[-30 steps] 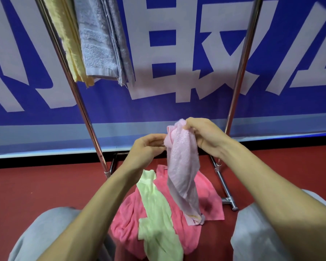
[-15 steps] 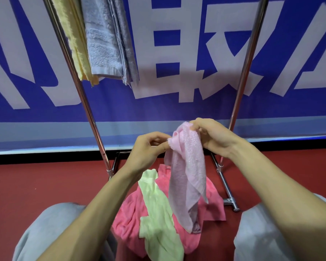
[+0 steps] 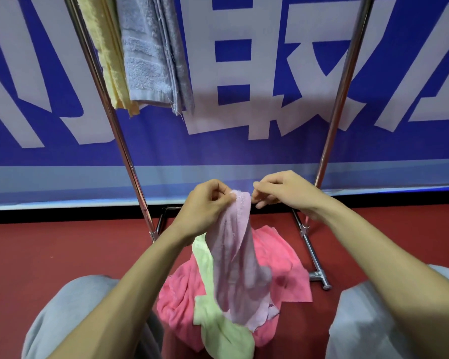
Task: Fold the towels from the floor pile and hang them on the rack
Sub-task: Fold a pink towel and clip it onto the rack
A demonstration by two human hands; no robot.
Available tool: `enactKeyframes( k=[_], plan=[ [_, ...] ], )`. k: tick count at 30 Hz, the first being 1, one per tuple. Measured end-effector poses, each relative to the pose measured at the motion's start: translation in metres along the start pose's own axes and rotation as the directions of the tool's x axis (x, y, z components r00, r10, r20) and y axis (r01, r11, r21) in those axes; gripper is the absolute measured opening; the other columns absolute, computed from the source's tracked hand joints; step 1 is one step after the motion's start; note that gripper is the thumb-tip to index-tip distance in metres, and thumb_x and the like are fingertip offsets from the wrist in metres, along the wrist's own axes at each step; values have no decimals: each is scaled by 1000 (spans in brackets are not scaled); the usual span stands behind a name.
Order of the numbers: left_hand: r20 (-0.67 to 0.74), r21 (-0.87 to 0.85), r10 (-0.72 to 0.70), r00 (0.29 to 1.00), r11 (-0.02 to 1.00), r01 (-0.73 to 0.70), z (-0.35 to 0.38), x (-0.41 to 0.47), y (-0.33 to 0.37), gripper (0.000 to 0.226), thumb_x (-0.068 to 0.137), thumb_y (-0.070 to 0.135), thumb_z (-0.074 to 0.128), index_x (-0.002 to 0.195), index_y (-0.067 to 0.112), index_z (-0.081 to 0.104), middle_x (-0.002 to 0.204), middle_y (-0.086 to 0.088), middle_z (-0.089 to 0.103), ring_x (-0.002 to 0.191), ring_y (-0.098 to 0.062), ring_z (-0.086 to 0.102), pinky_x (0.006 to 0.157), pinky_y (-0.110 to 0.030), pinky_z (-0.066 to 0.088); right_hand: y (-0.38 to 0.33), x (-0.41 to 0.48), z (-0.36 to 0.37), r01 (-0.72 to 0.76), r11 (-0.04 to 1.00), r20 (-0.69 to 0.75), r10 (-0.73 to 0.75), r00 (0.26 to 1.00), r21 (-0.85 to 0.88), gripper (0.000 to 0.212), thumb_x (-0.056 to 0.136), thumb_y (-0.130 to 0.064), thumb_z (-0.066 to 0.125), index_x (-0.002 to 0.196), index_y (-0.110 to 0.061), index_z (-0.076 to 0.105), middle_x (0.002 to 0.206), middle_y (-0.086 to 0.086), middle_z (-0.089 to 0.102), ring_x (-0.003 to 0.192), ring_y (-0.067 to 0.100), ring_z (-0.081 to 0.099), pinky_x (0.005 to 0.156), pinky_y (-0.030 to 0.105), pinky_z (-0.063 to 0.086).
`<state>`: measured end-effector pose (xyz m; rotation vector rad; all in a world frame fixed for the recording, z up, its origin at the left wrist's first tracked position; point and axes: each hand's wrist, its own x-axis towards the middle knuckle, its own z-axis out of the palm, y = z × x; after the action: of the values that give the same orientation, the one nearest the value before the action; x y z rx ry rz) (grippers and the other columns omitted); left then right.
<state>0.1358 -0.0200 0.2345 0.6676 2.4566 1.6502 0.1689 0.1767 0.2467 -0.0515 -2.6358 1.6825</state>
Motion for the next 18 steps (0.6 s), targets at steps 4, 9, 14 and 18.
enactKeyframes(
  k=[4, 9, 14, 18],
  plan=[
    [-36, -42, -19, 999, 999, 18, 0, 2, 1, 11, 87, 21, 65, 77, 19, 62, 71, 4, 62, 62, -7, 51, 61, -22, 40, -6, -5, 8, -24, 998, 125, 17, 992, 57, 43, 96, -31, 53, 88, 8, 67, 84, 11, 70, 67, 13, 66, 72, 18, 53],
    [-3, -28, -21, 1000, 999, 21, 0, 0, 0, 9, 86, 22, 66, 78, 18, 63, 75, -3, 67, 67, -12, 57, 66, -30, 46, -7, -10, 9, 52, 997, 139, -61, 988, 64, 29, 87, -25, 68, 83, 4, 68, 80, 11, 64, 78, 15, 59, 86, 33, 52],
    [51, -77, -6, 999, 997, 9, -3, 0, 1, 9, 83, 22, 72, 83, 15, 66, 79, -10, 69, 69, -13, 59, 69, -32, 47, -8, -7, 5, 48, 983, 37, -56, 998, 175, 13, 90, -13, 63, 91, 0, 66, 86, 12, 63, 83, 19, 58, 81, 34, 50],
    [107, -45, -19, 994, 999, 24, -10, 1, 2, 13, 81, 19, 74, 91, 15, 69, 94, -12, 73, 82, -17, 66, 81, -39, 53, -7, -5, 0, 65, 983, -1, -66, 998, 170, 11, 89, -14, 64, 90, -3, 66, 66, -4, 62, 66, 9, 53, 65, 22, 42]
  ],
)
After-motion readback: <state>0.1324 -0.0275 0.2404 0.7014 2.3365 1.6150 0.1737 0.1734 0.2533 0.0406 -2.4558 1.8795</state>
